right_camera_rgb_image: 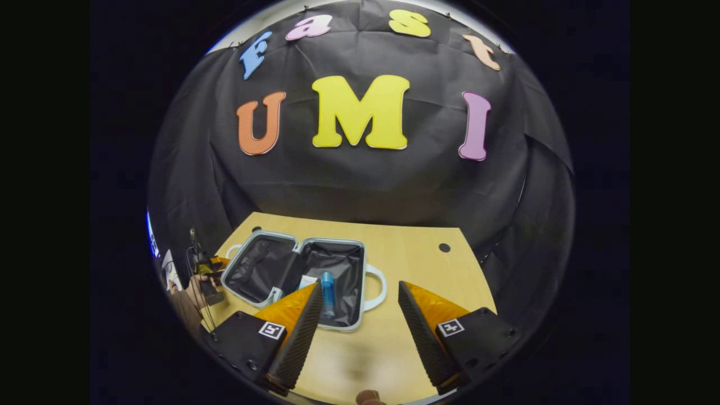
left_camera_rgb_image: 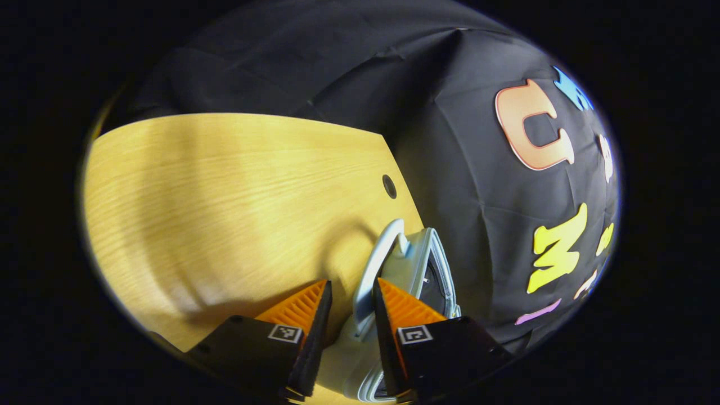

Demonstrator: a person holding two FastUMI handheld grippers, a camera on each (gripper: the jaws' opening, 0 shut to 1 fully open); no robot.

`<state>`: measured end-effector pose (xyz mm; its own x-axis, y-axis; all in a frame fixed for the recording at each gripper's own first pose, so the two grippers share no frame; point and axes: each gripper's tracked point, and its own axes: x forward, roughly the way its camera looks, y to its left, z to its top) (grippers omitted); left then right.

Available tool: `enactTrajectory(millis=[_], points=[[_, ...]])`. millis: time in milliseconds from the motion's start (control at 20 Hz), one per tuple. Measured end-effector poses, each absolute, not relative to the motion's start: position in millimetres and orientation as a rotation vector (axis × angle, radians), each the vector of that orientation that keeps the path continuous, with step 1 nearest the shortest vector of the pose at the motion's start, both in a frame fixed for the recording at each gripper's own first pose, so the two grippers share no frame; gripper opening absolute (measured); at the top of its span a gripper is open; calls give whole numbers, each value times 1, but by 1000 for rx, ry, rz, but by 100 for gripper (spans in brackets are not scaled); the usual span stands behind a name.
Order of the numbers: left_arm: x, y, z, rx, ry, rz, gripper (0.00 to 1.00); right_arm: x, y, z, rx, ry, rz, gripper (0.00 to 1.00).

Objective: First open the suitcase, pack the skin care products into it, and then close the suitcase.

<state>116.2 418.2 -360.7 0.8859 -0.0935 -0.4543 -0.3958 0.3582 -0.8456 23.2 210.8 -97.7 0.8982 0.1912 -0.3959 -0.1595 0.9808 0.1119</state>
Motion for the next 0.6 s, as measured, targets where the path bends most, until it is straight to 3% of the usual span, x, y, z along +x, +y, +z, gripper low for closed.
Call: enactTrajectory(millis=[50, 100, 150, 400, 450, 500, 600], points=[[120, 416, -356, -1225, 461, 191, 36, 21, 208, -95, 84, 409, 177, 80], [120, 416, -358, -1220, 470, 205, 16, 19, 203, -91, 89, 401, 164, 80], [117, 417, -358, -1210, 476, 205, 18, 16, 197, -88, 90, 389, 151, 80], [112, 417, -340, -1107, 477, 233, 10, -2, 168, -49, 81, 264, 82, 80], [112, 418, -331, -1079, 461, 242, 17, -4, 160, -41, 74, 234, 81, 78], [112, 419, -318, -1047, 443, 251, 8, -7, 154, -34, 71, 211, 87, 80], [109, 418, -292, -963, 409, 266, 7, -9, 146, -30, 79, 183, 105, 80]])
